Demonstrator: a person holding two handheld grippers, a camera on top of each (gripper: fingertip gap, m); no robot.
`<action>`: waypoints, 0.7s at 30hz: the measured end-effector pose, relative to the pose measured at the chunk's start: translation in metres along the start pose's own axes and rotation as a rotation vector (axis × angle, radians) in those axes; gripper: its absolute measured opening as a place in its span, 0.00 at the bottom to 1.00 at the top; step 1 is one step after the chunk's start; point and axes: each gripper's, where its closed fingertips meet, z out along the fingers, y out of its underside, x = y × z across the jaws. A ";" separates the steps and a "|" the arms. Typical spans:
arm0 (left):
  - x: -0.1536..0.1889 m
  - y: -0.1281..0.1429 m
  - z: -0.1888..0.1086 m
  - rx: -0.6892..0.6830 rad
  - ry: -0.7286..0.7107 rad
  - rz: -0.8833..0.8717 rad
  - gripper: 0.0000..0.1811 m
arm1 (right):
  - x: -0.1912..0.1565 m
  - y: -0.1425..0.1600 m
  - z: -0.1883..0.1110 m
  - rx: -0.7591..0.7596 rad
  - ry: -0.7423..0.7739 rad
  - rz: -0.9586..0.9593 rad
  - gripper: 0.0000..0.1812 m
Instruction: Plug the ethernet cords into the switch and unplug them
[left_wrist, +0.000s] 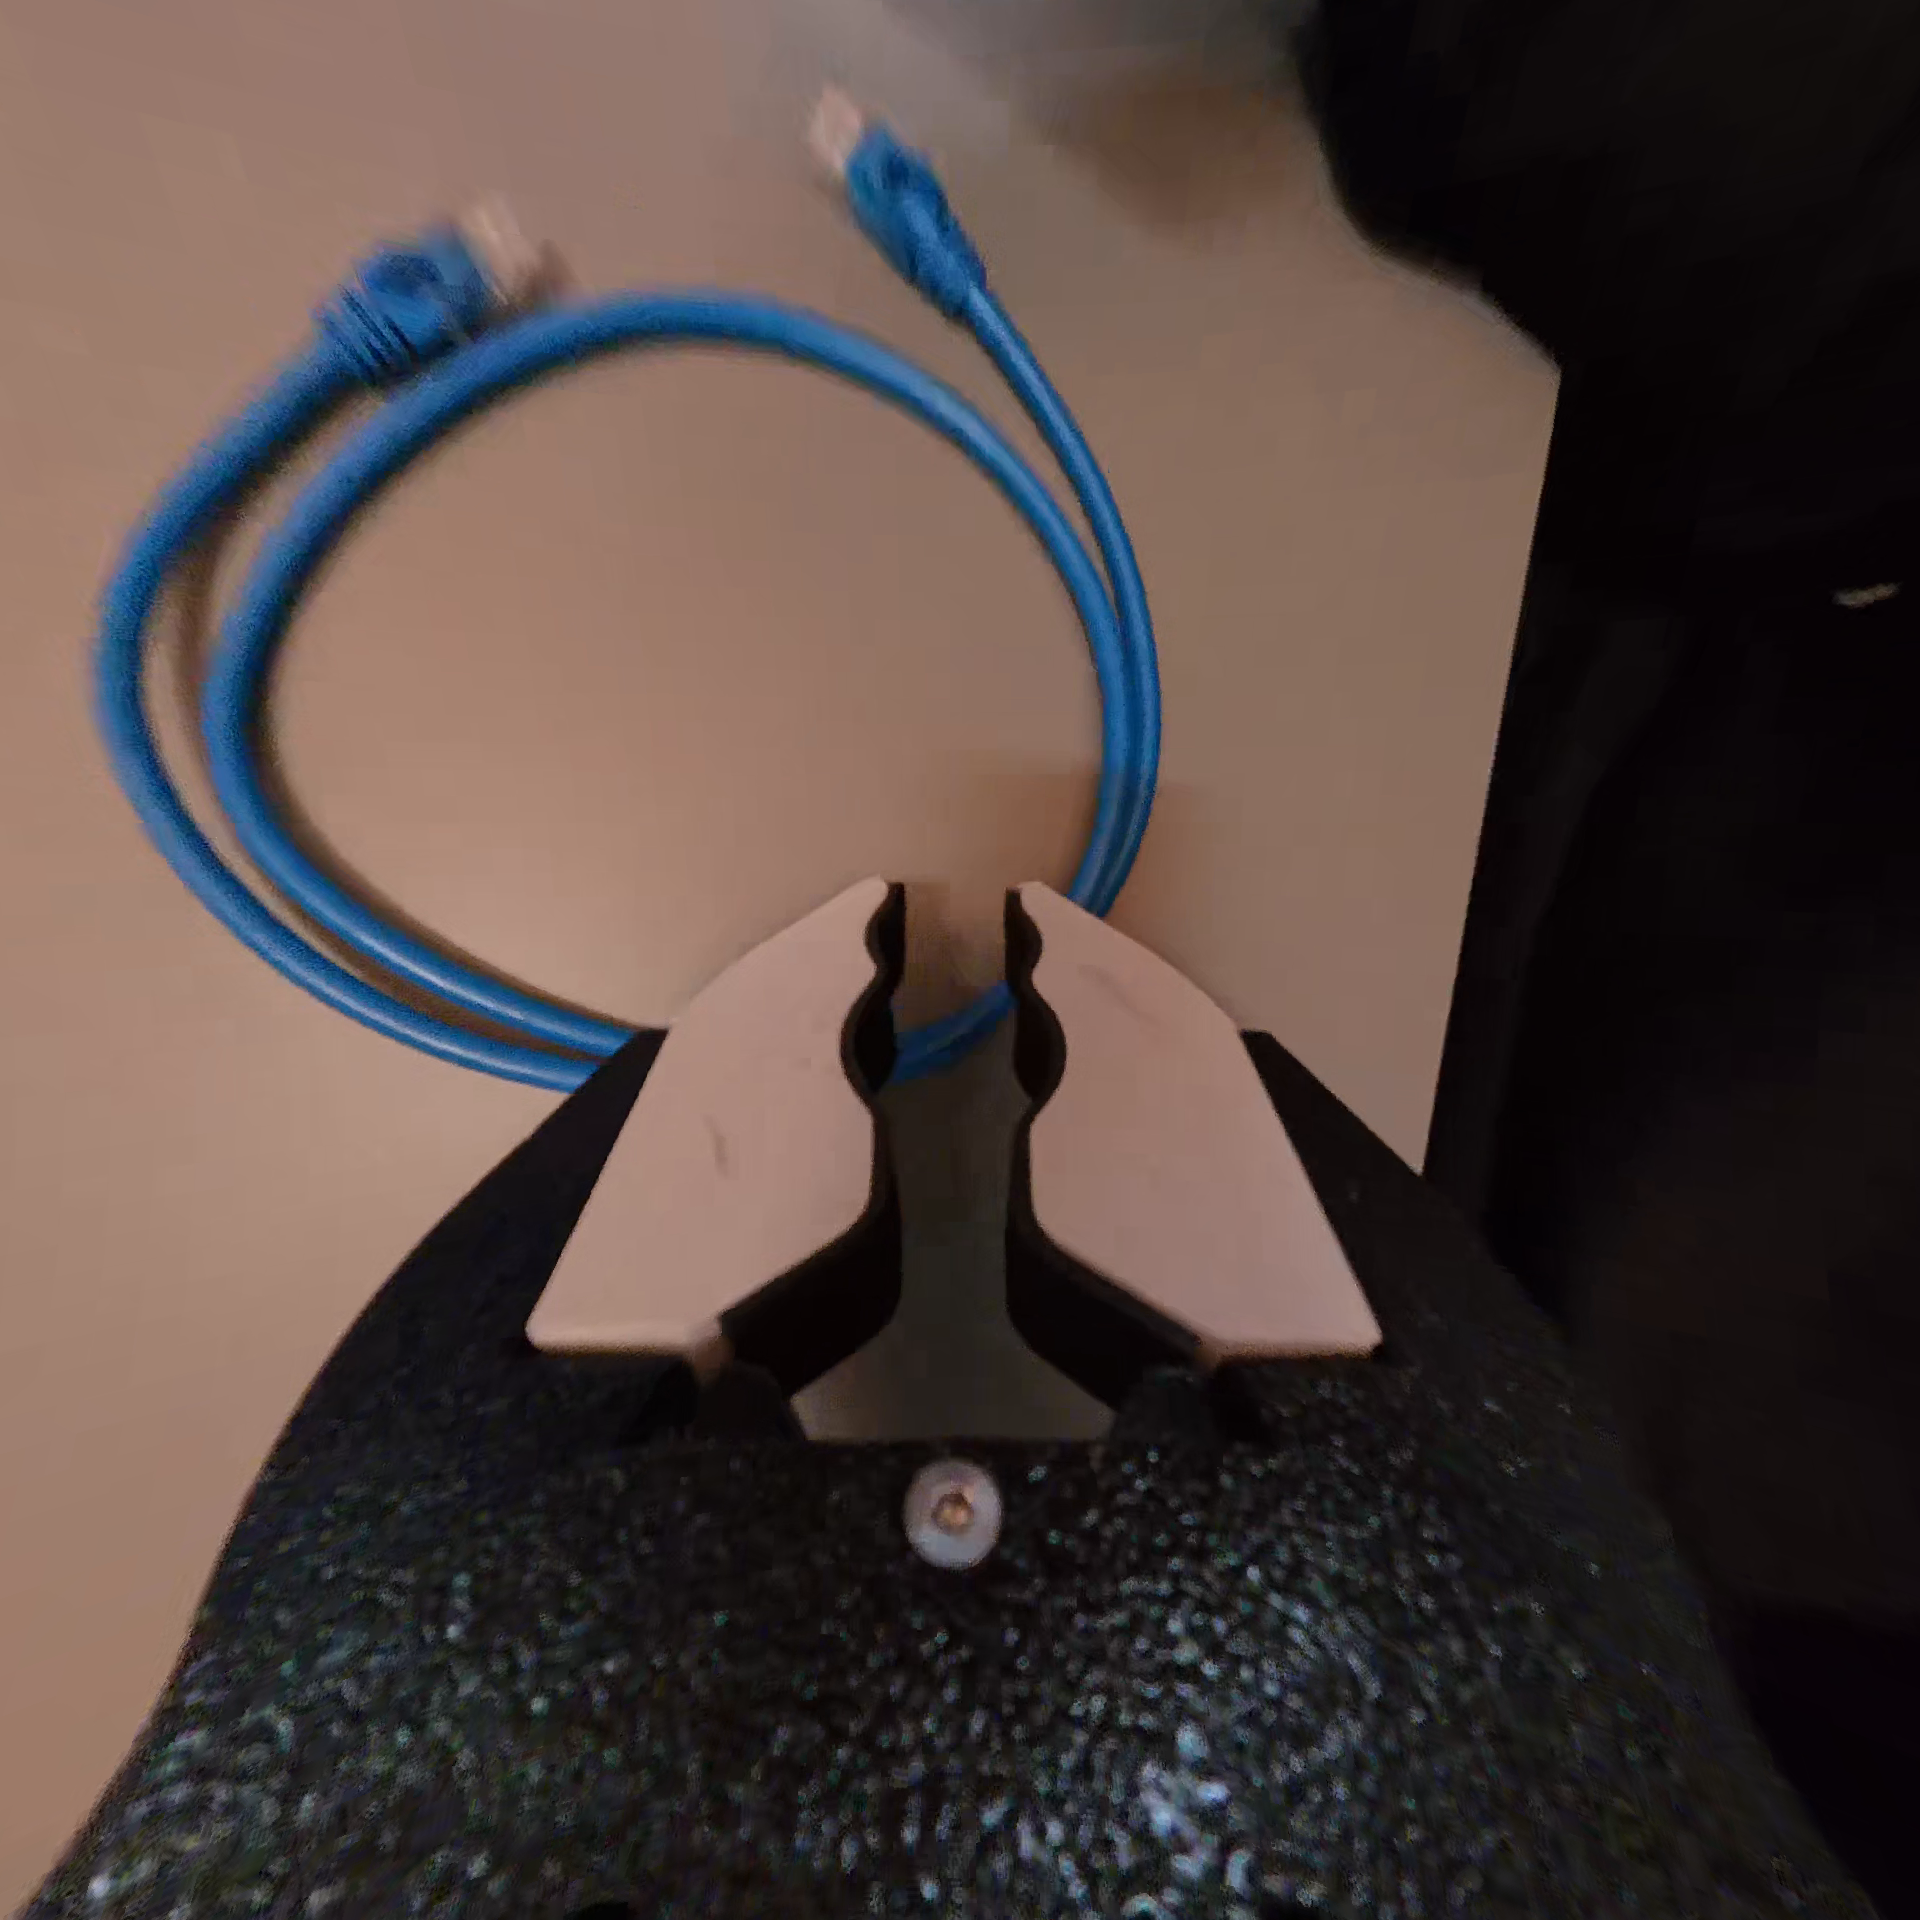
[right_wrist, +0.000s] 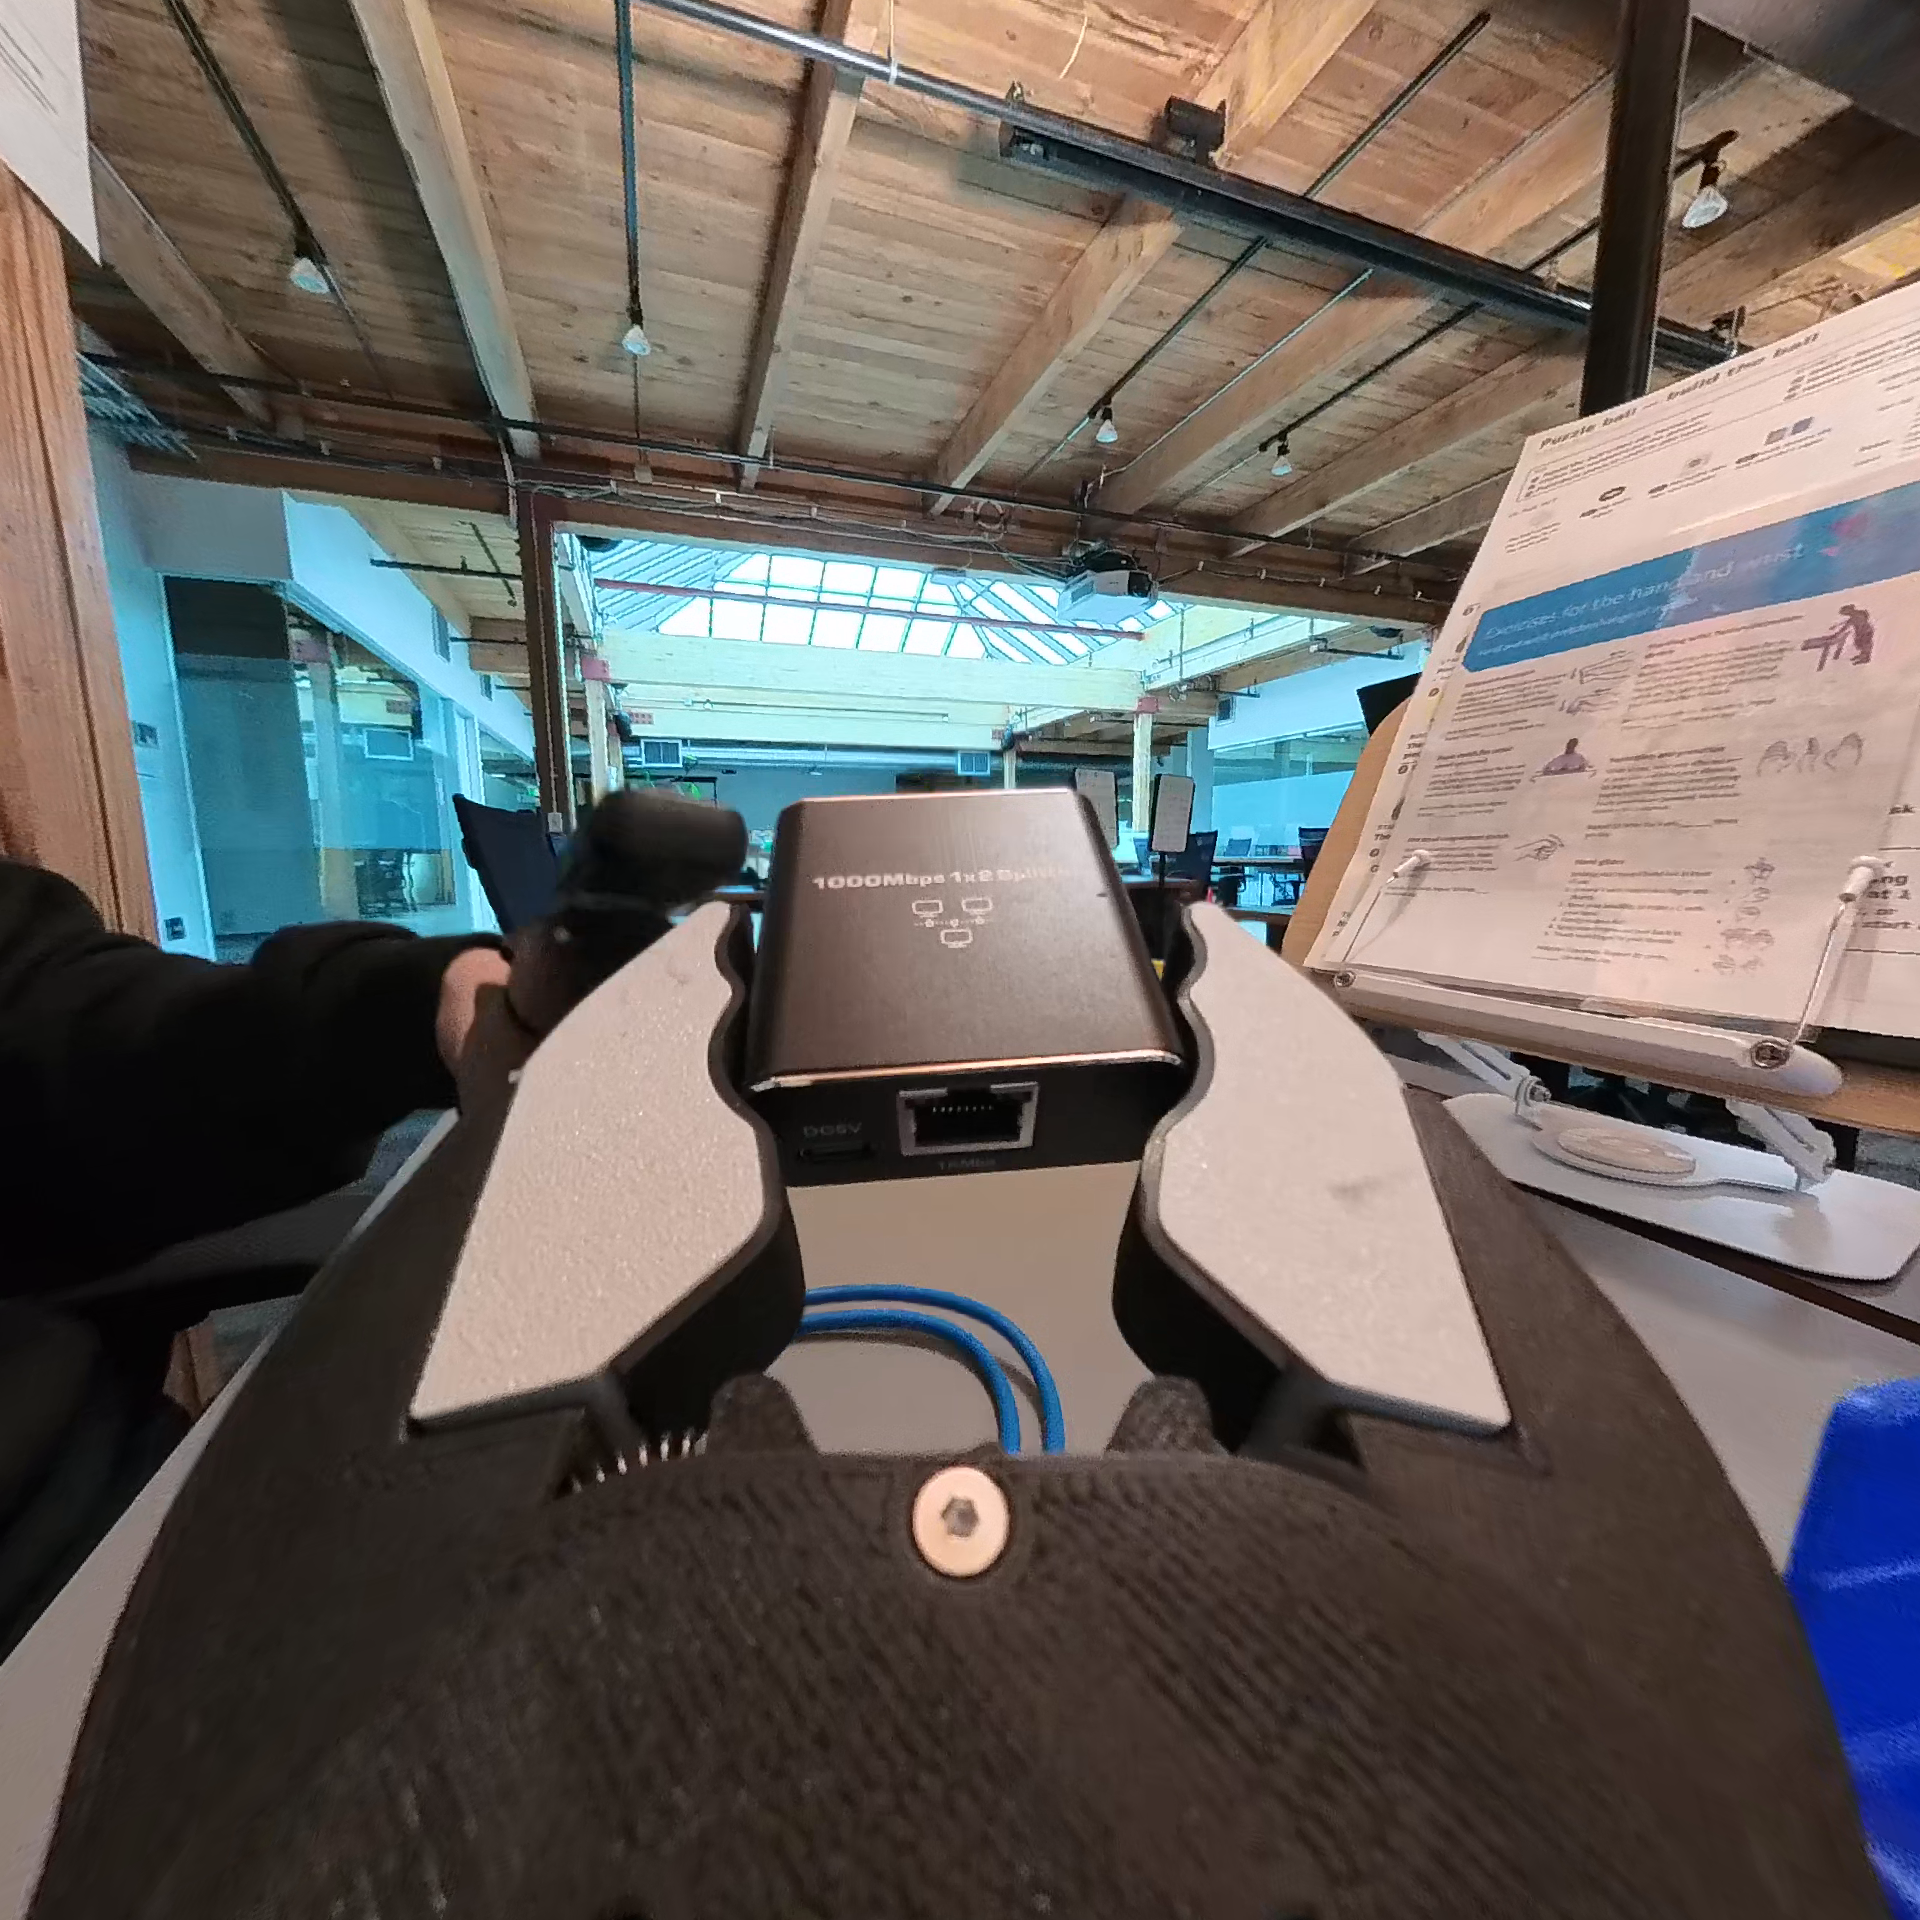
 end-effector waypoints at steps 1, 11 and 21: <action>-0.002 -0.011 -0.004 0.036 -0.042 0.023 0.11 | 0.000 0.001 0.000 -0.003 -0.001 -0.001 0.41; -0.067 -0.083 0.008 0.107 -0.252 0.297 0.20 | 0.000 -0.001 -0.001 0.005 0.000 0.000 0.41; -0.106 -0.087 0.031 0.036 -0.214 0.672 0.16 | 0.002 0.000 0.000 -0.008 -0.004 0.001 0.41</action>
